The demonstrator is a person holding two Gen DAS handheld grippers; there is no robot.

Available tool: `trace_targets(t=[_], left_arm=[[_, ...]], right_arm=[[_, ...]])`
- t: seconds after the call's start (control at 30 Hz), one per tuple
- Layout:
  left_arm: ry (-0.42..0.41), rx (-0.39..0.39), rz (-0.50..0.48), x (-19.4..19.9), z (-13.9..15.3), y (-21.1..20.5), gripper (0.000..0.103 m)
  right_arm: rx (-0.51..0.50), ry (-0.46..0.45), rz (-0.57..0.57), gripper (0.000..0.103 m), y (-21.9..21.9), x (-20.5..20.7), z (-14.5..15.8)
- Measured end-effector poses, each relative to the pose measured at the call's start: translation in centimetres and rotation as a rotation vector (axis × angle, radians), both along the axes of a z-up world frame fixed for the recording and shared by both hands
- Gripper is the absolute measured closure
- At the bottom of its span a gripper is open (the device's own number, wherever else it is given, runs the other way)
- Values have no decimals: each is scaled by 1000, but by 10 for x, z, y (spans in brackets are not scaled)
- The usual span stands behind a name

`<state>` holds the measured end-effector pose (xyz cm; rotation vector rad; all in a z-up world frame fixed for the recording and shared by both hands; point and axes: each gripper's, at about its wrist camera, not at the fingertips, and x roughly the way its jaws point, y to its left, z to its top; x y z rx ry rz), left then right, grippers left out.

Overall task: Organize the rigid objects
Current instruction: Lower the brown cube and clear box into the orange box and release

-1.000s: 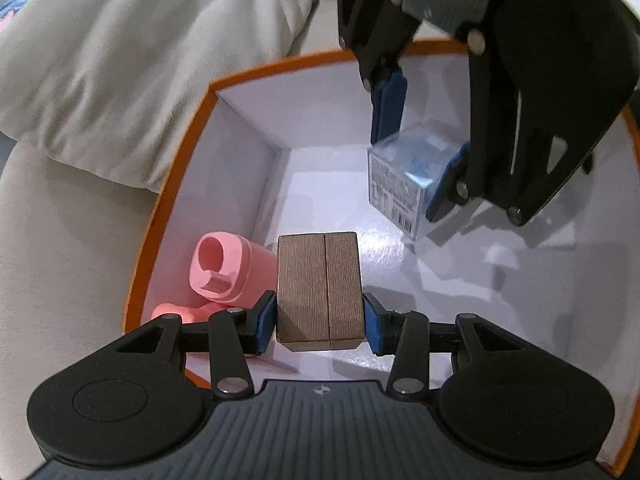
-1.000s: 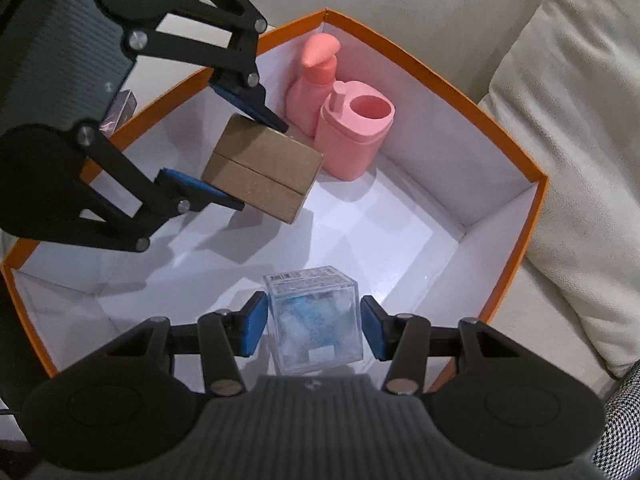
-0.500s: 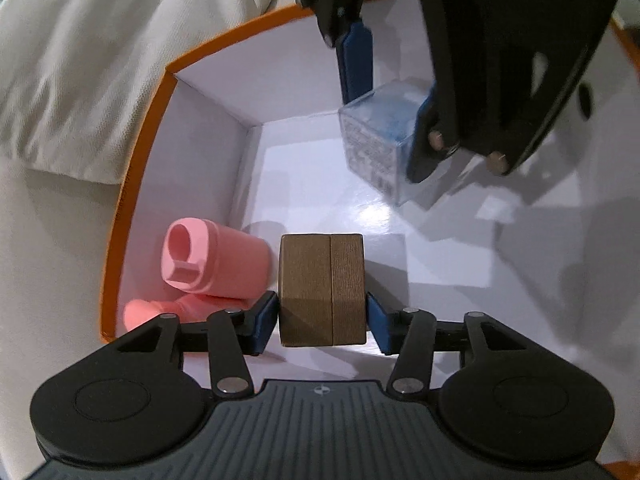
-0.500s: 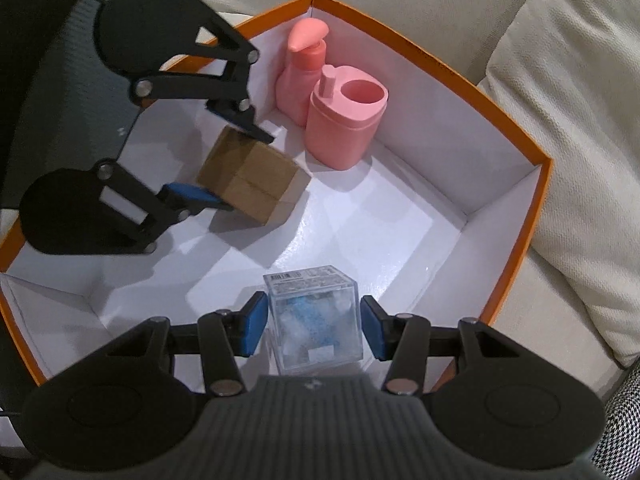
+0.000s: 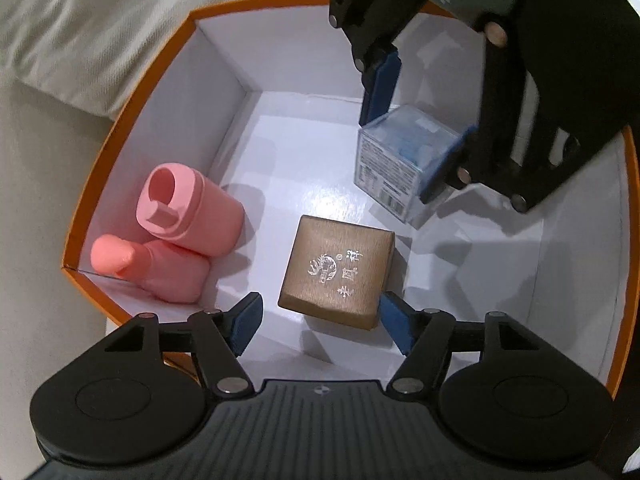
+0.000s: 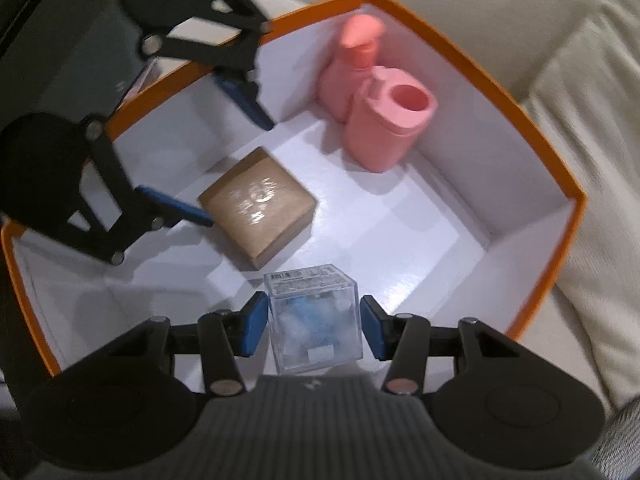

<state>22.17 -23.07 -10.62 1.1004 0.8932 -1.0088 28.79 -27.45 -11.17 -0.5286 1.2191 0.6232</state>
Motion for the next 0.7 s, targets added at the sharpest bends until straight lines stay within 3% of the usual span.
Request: trace_targets(t=[0.07,0.1,0.3,0.5,0.6,0.63,0.7], left_arm=[[24,-3,6,4,0,-2,29],[47,-2,14,7,-1,-3,39],[54,-61,-1,13,1,-6,48],[10,-115,-51,14,3,-13,55],[20,-105,-29,17,5,-15,48],[26,-92,-6,18,5,-14,35],[12,-84,19,20,7,-10,27]], right_arm=[[-24,7,62,51,7,1,-4],[-37,8,90,51,10,1,-5],[-84,8,160,51,7,12,-10],[-83,-2,132,45,-6,24,-5],[-95,-11,140,42,-7,21,-2],[-101,-22,147,42,-6,18,-1],[-117,-51,167,43,-3,11,-3]])
